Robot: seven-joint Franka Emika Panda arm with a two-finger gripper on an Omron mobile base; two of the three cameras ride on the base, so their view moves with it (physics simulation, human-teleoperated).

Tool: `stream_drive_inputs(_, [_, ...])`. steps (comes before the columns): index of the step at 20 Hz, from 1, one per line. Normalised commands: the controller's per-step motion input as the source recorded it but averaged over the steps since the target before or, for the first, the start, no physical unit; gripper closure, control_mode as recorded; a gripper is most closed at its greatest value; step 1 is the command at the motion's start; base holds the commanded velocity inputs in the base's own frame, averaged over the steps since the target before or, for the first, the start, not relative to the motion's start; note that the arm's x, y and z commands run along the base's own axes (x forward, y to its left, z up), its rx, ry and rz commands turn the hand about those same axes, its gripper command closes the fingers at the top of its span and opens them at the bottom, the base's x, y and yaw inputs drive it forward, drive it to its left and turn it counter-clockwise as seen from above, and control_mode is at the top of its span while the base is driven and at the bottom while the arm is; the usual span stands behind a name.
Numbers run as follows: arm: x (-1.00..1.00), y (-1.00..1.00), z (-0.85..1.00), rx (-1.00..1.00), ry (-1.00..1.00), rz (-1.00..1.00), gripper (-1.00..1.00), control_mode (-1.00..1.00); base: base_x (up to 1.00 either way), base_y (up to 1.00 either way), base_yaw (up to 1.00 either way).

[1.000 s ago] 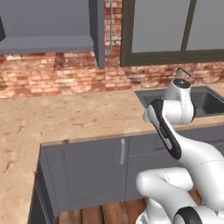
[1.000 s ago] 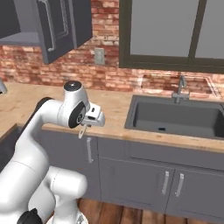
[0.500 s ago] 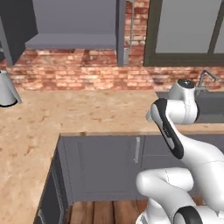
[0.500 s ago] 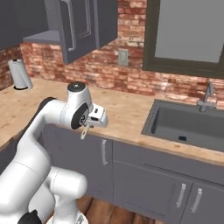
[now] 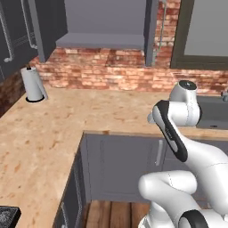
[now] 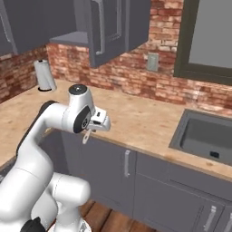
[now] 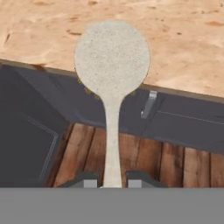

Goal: Pick up the dish brush and sponge from the sink, and place them back in the cabinet, and close the cabinet doors.

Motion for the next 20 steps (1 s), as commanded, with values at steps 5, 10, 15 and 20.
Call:
stream_drive_inputs(5, [0.00, 0.00, 0.00, 0.00, 0.00, 0.00, 1.00, 1.00, 0.00, 0.70, 0.12])
stream_drive_inputs(10, [0.00, 0.00, 0.00, 0.00, 0.00, 0.00, 1.00, 1.00, 0.00, 0.57, 0.11])
stream_drive_inputs(15, [0.00, 0.00, 0.00, 0.00, 0.00, 0.00, 1.00, 1.00, 0.08, 0.08, 0.13])
stream_drive_inputs(20, [0.00, 0.00, 0.00, 0.00, 0.00, 0.00, 1.00, 1.00, 0.37, -0.05, 0.08])
